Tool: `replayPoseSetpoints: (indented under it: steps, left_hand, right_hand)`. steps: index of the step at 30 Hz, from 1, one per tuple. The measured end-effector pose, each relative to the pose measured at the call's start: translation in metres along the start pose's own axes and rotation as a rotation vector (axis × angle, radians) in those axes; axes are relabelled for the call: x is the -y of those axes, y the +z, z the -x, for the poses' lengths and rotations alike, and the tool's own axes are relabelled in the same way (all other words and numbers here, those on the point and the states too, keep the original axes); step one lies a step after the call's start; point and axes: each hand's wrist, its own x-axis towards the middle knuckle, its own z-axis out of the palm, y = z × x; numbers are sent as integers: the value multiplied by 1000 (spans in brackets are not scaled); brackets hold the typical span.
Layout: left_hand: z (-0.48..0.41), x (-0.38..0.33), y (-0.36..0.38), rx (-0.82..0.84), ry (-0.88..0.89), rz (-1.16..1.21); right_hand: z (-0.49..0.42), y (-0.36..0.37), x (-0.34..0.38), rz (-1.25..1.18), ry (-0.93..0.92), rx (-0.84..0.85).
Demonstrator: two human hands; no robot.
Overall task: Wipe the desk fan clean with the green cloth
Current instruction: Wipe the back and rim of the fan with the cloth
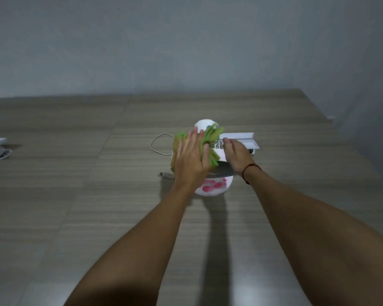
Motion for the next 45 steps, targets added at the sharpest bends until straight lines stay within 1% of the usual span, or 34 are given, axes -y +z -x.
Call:
replayPoseSetpoints:
  steps: [2, 3, 4, 6, 7, 8, 9, 10, 12, 13, 16, 19, 20, 22, 23, 24, 25, 27, 29, 30, 31, 33, 34, 35, 36, 37, 38, 39, 40, 41, 42, 43, 45]
  left_hand:
    - [-4, 11, 2, -17, -148, 154]
    - [-6, 17, 3, -36, -261, 251]
    - [-8, 20, 1, -73, -436, 359]
    - [-12, 25, -2, -68, -883, 538]
    - [-12, 26, -3, -27, -1034, 558]
    - [-10, 25, -5, 14, -1095, 518]
    - [-8, 20, -8, 23, -1079, 451]
    - [-7, 15, -8, -2, -999, 389]
    - [-9, 8, -4, -72, -776, 299]
    - [-13, 6, -1, -75, -701, 244]
    - [-21, -3, 0, -23, -568, 111]
    - [-18, 2, -2, -16, -284, 109]
    - [-18, 6, -1, 5, -226, 115]
    - [-17, 14, 2, 16, -185, 141]
    - [-19, 18, 4, 4, -191, 175]
    - [-21, 19, 2, -4, -240, 237]
    - [-23, 23, 2, -8, -329, 312]
    - [-29, 41, 1, 28, -602, 462]
    - [-30, 66, 4, 134, -900, 647]
    - [-26, 75, 7, 193, -1021, 758]
    - [-19, 79, 9, 230, -1102, 856]
    - [-8, 71, 9, 198, -1196, 1043]
    - [-5, 59, 7, 173, -1192, 1086]
    - [-4, 45, 4, 134, -1155, 1058]
    - [-4, 32, 1, 45, -1087, 929]
    - [-5, 23, -1, -52, -969, 746]
    - [-4, 18, -1, -132, -793, 615]
    - [-2, 16, 0, -135, -637, 532]
    - [-1, 15, 2, -105, -545, 478]
    - [-2, 19, 3, -87, -530, 477]
    - [-2, 22, 2, -84, -561, 520]
    - [-5, 25, 0, -92, -616, 578]
    - [-11, 35, -4, -96, -821, 699]
  right_hand:
    - [-2, -3, -5, -33, 13, 22]
    - [-1, -4, -6, -46, 23, 29]
    - [-1, -4, -6, -67, 28, 32]
    - [-2, -3, -8, -96, 52, 25]
    - [-4, -2, -8, -110, 63, 16]
    - [-4, -1, -7, -118, 76, 7]
    - [-4, 0, -4, -123, 85, -5]
    - [-5, 2, -1, -130, 97, -16]
    - [-4, 5, 5, -133, 131, -29]
    - [-4, 6, 8, -131, 151, -45]
    - [-3, 5, 15, -78, 179, -97]
    - [-5, 4, 26, 51, 93, -40]
    - [-8, 4, 30, 69, 72, -24]
    - [-12, 4, 34, 104, 88, -3]
    - [-13, 4, 33, 123, 102, 7]
    - [-14, 5, 32, 132, 107, 11]
    - [-14, 5, 31, 121, 112, 3]
    - [-14, 4, 29, 68, 109, -20]
    - [-16, 5, 26, 26, 91, -43]
    - [-17, 6, 23, 9, 88, -58]
    - [-17, 7, 20, -8, 93, -74]
    - [-19, 6, 17, -23, 98, -107]
    - [-20, 5, 16, -25, 103, -122]
    - [-22, 5, 15, -27, 116, -134]
    - [-23, 6, 14, -32, 123, -146]
    - [-24, 7, 15, -36, 126, -158]
    - [-24, 8, 17, -38, 130, -175]
    - [-23, 10, 19, -37, 134, -188]
    - [-23, 12, 20, -42, 136, -192]
    - [-22, 14, 21, -46, 137, -185]
    - [-21, 15, 21, -50, 136, -174]
    - [-19, 17, 20, -55, 135, -163]
    - [-18, 17, 19, -68, 132, -152]
